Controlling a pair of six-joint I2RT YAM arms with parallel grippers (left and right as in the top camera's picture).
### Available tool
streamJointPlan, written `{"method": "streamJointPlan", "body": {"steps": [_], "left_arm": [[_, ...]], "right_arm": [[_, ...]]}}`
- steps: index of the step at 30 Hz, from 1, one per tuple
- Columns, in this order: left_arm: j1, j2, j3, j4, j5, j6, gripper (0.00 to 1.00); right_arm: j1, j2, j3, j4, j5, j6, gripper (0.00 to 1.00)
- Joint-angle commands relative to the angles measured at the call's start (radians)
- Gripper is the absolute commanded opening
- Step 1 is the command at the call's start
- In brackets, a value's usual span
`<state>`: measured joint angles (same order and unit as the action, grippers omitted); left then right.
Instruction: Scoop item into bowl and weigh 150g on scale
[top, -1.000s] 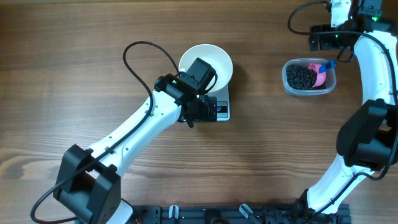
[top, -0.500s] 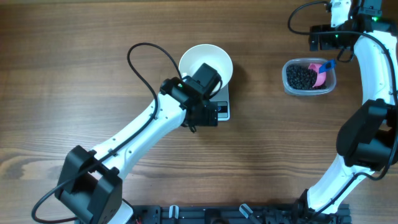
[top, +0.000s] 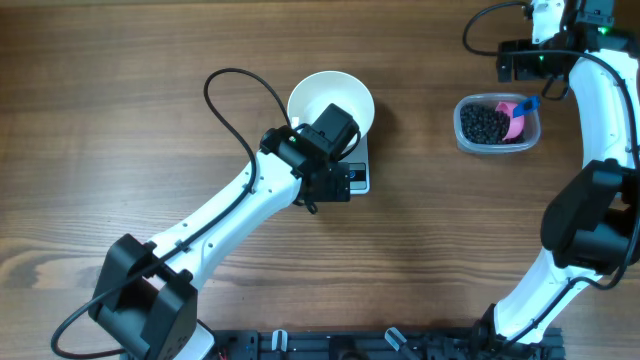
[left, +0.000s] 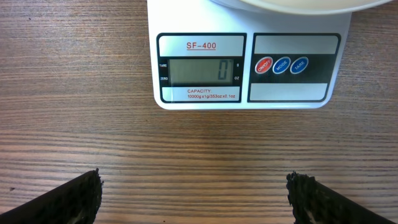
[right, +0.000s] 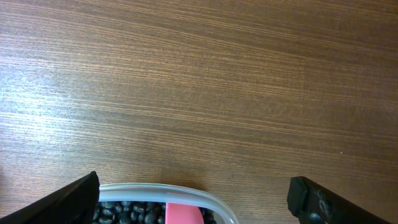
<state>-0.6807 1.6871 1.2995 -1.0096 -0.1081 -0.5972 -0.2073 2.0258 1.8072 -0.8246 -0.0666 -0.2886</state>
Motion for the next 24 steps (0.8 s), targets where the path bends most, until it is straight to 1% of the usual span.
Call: {"method": "streamJointPlan", "body": {"steps": [1,10,13,15,17,19,21,22,24], "left_arm": [[-0.001,0.008,-0.007,0.000,-0.021,-0.017,1.00],[-0.001,0.008,-0.007,0.000,-0.021,-0.017,1.00],[-0.001,0.008,-0.007,0.000,-0.021,-0.017,1.00],[-0.001,0.008,-0.007,0.000,-0.021,-0.017,1.00],[-0.001,0.008,-0.007,0.000,-0.021,-0.017,1.00],[-0.001,0.008,-0.007,0.000,-0.021,-0.017,1.00],[-0.001,0.008,-0.007,0.000,-0.021,-0.017,1.00],[-0.001,0.008,-0.007,0.000,-0.021,-0.017,1.00],[-0.001,0.008,-0.007,0.000,-0.021,-0.017,1.00]], "right_arm": [[0.005,-0.011,0.018,0.002,-0.004,0.002,1.00],[0.006,-0.012,0.018,0.002,-0.028,0.003,1.00],[0.000,-0.085,0.018,-0.027,0.065,0.004,1.00],[0.001,-0.174,0.018,-0.078,0.064,0.004,1.00],[0.000,-0.291,0.018,-0.192,0.045,0.003,1.00],[0.000,-0.347,0.018,-0.291,-0.084,0.003,1.00],[0.000,-0.338,0.004,-0.347,-0.188,0.006,1.00],[0.000,-0.328,-0.019,-0.351,-0.178,0.021,1.00],[-0.005,-0.296,-0.055,-0.344,-0.076,0.035,1.00]]}}
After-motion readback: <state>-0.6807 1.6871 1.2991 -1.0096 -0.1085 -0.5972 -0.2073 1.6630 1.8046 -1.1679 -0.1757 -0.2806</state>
